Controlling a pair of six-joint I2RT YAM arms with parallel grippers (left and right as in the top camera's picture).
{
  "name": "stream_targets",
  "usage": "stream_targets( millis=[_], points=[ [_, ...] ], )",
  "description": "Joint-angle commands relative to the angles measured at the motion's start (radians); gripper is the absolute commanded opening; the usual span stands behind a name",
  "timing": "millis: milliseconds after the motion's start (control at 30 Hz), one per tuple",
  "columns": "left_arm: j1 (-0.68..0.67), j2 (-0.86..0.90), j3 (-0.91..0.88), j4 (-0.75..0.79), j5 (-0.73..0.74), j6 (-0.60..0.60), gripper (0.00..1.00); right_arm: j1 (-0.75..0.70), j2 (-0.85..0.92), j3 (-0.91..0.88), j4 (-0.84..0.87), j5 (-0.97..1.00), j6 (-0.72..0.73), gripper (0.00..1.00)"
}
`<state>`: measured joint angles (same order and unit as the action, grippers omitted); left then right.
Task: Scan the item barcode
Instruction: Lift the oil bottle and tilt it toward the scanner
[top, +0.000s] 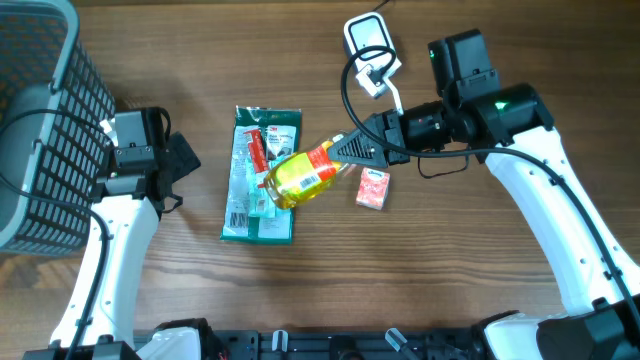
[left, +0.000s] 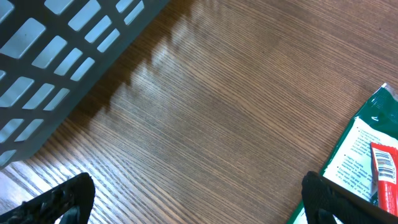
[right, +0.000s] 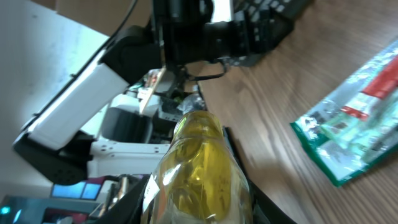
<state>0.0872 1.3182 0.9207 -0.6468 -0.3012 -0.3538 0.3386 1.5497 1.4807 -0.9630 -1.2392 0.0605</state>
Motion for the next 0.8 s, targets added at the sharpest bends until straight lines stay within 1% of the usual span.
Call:
stream_targets(
  millis=[0, 267, 367, 433, 500, 600, 667, 767],
  points=[
    [0.005, 0.006, -0.005, 0.003, -0.003, 0.002, 1.0, -0.005, -0.018, 0.005, 0.002, -0.113, -0.03, 0.22],
    [0.005, 0.006, -0.005, 0.003, -0.003, 0.002, 1.0, -0.005, -0.018, 0.005, -0.014, -0.1, -0.031, 0.23],
    [0.005, 0.006, -0.005, 0.003, -0.003, 0.002, 1.0, -0.005, -0.018, 0.003, -0.03, 0.024, -0.012, 0.22],
    [0.005, 0.006, -0.005, 0.003, -0.003, 0.002, 1.0, -0.004, -0.018, 0.001, -0.044, 0.154, 0.043, 0.22],
    [0.005, 0.006, -0.005, 0.003, -0.003, 0.002, 1.0, 0.006, -0.018, 0.0, -0.053, 0.323, 0.105, 0.21],
    [0.005, 0.006, -0.005, 0.003, -0.003, 0.002, 1.0, 0.027, -0.018, 0.0, -0.066, 0.55, 0.137, 0.18],
    [0.005, 0.006, -0.005, 0.003, -0.003, 0.002, 1.0, 0.028, -0.018, 0.01, -0.089, 0.656, 0.176, 0.12],
    [0.005, 0.006, -0.005, 0.003, -0.003, 0.002, 1.0, 0.027, -0.018, 0.104, -0.168, 0.747, 0.175, 0.12]
  ],
)
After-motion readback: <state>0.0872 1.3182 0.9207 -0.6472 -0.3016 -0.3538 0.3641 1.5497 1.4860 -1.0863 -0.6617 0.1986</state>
